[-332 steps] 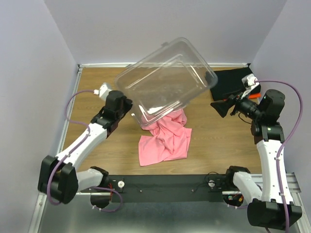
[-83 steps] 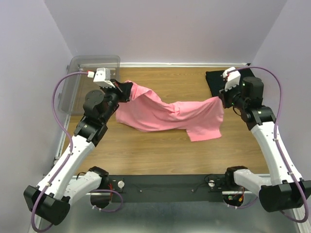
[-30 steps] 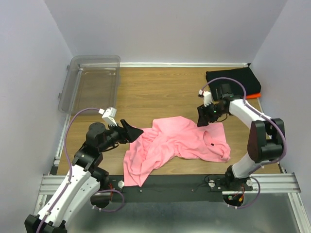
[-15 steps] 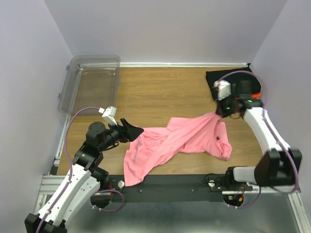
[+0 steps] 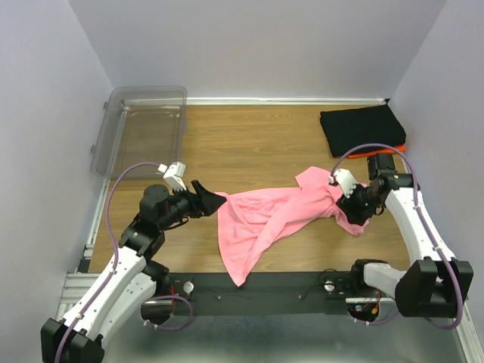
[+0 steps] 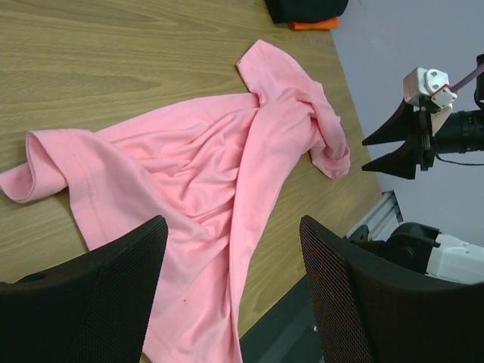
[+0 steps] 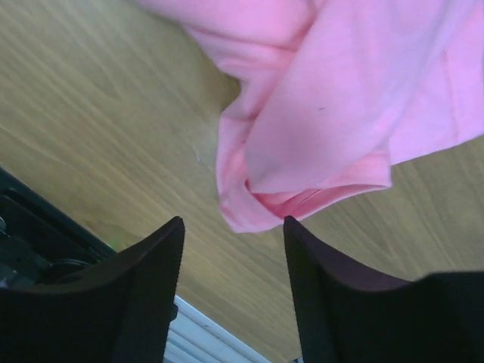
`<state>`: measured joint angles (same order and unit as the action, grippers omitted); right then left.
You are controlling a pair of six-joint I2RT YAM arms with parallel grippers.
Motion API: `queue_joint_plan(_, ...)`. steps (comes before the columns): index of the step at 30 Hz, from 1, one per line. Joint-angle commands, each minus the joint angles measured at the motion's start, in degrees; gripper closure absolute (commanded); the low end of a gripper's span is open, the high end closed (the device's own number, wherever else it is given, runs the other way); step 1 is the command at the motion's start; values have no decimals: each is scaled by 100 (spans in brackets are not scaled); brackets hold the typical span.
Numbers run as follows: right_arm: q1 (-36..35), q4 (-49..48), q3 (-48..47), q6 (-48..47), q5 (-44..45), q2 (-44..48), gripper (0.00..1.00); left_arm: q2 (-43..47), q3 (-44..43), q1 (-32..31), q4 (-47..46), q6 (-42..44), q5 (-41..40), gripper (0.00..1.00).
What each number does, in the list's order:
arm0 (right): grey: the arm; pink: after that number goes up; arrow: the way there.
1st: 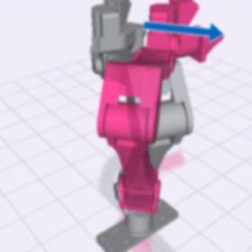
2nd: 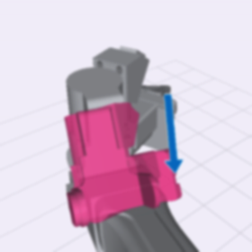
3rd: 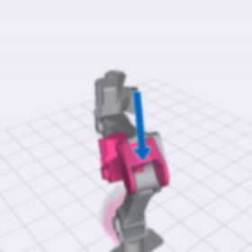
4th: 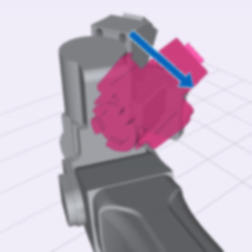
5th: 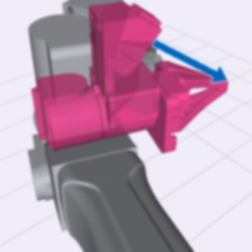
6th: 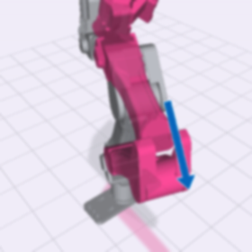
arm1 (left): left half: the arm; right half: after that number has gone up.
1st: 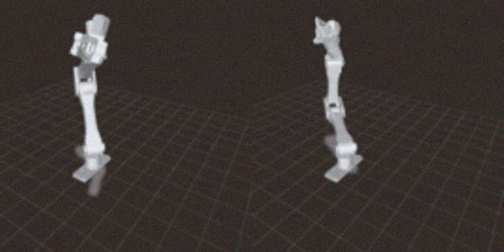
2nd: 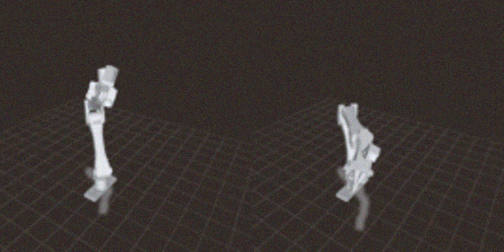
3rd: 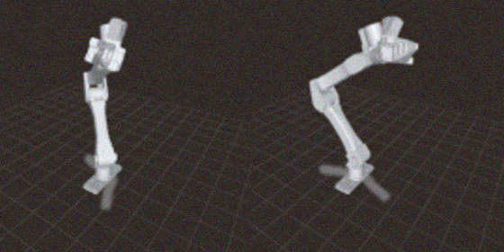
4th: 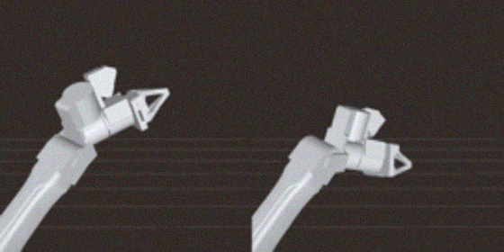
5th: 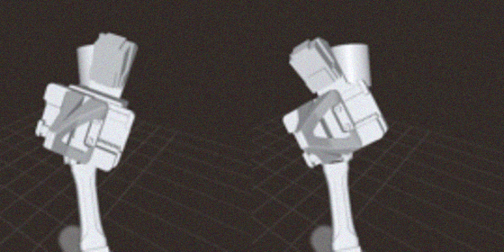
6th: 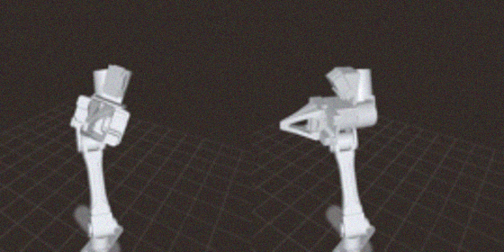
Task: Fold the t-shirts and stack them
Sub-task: Flatten the tshirt out
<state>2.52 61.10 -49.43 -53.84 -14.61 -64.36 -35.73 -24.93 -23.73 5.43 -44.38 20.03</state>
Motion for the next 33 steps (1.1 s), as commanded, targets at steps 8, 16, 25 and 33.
queue_joint_plan(8, 81, -2760, -1463, 3554, -146, -2210, 34, 206, 523, 0, -517, -264, 194, 21)
queue_joint_plan(16, 205, -2946, -2378, 4365, -841, -4479, 37, 408, 849, -9, -798, -501, 264, 21)
queue_joint_plan(25, 47, -2902, -1668, 2952, -2405, -2824, 99, 224, 840, -9, -877, -405, 299, 21)
queue_joint_plan(33, -1771, -476, -464, -390, -2479, -1220, 44, -4, 805, -18, -939, -334, 308, 21)
